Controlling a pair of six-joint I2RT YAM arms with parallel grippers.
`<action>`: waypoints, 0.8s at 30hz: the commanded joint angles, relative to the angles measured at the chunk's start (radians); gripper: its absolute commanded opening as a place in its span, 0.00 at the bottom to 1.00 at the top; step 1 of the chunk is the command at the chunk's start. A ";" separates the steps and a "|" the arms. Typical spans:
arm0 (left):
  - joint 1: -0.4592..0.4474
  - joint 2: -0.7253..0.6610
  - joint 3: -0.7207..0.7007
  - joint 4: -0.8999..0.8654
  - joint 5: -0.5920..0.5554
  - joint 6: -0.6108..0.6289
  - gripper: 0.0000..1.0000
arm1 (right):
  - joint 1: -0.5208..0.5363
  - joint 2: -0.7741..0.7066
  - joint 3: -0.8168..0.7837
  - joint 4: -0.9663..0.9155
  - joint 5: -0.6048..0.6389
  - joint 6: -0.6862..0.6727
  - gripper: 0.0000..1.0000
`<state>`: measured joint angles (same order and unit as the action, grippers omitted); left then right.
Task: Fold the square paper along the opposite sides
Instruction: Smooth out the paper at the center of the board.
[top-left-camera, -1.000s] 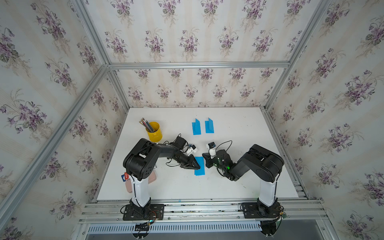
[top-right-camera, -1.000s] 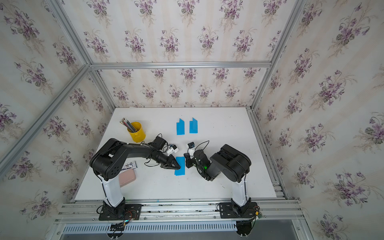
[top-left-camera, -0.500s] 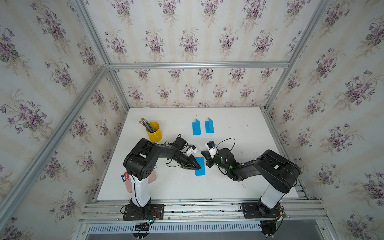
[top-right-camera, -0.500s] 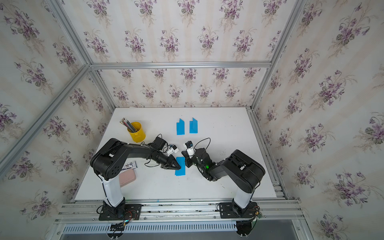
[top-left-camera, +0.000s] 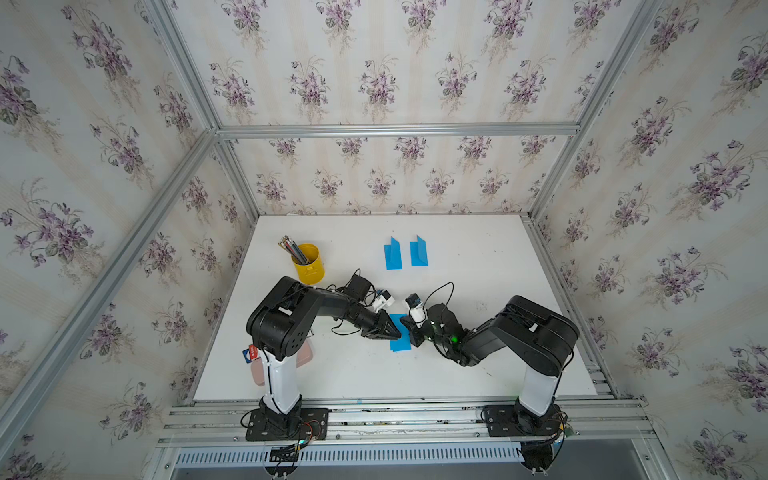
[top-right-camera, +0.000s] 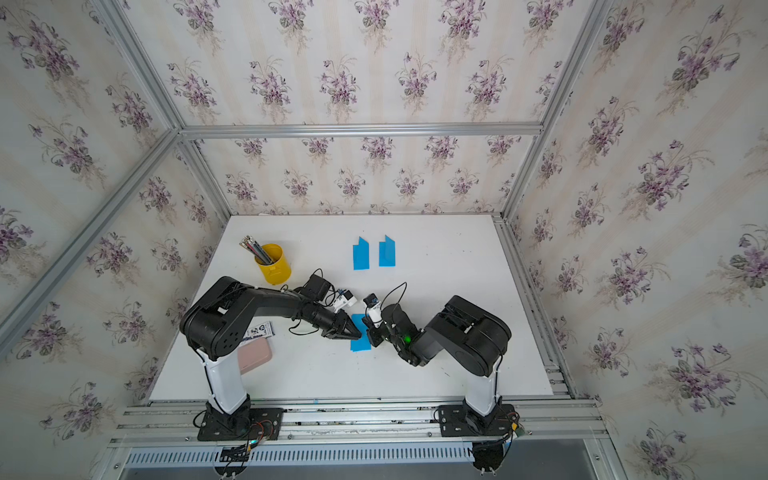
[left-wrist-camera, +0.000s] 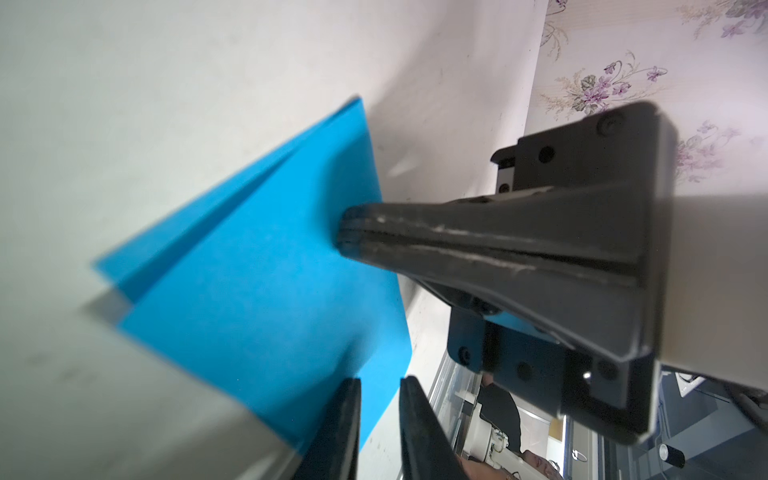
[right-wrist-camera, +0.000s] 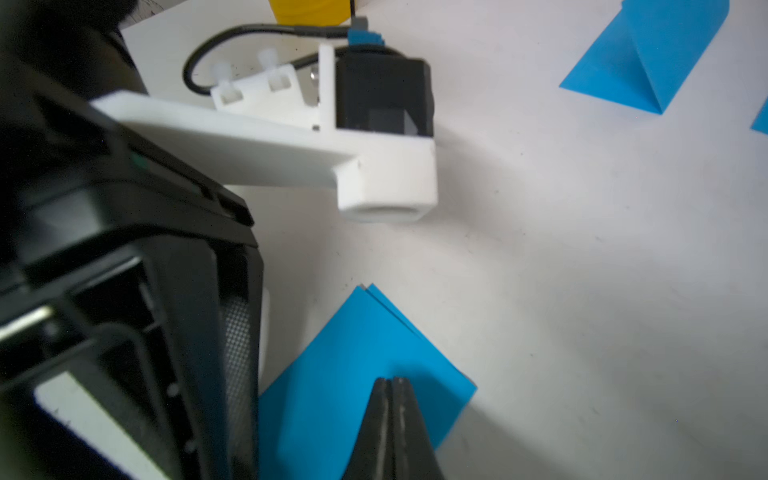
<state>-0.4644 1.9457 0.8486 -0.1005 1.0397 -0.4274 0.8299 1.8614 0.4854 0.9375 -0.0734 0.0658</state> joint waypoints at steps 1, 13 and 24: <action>0.007 0.036 -0.036 -0.182 -0.477 -0.012 0.25 | -0.002 0.017 0.004 -0.073 0.066 -0.018 0.00; 0.024 0.040 -0.057 -0.164 -0.472 -0.013 0.25 | -0.047 0.038 0.018 -0.105 0.107 -0.026 0.00; 0.042 0.054 -0.054 -0.125 -0.480 -0.050 0.26 | -0.055 -0.125 0.034 -0.158 0.060 -0.070 0.00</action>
<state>-0.4339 1.9598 0.8124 -0.0277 1.0973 -0.4496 0.7738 1.7844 0.5159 0.8253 0.0059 0.0177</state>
